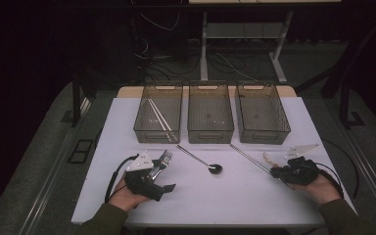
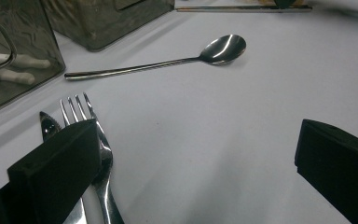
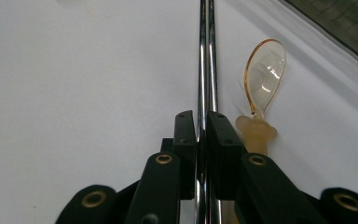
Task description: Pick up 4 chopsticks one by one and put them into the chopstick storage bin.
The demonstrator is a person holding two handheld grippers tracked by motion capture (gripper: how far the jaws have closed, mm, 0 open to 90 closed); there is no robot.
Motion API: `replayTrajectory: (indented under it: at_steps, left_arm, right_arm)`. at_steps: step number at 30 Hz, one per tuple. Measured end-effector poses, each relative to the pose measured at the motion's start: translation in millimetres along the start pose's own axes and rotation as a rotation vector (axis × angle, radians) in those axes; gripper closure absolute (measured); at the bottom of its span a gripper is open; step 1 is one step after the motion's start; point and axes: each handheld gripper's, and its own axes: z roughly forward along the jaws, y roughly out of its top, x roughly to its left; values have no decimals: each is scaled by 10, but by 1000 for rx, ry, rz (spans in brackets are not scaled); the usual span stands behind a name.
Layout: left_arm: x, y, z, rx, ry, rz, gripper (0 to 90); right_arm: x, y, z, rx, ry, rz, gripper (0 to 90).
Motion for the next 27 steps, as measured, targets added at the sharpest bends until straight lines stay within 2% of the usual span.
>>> replayTrajectory:
  at_steps: [4,25,27]
  left_arm:
    - [1,0,-2,0,0,0,0]
    - [1,0,1,1,0,1,0]
    - [2,0,3,3,-1,3,0]
  right_arm:
    - [-1,-1,2,3,-13,-6,824]
    - [50,27,90,28,2,-29,825]
    - [67,29,102,28,-12,-38,826]
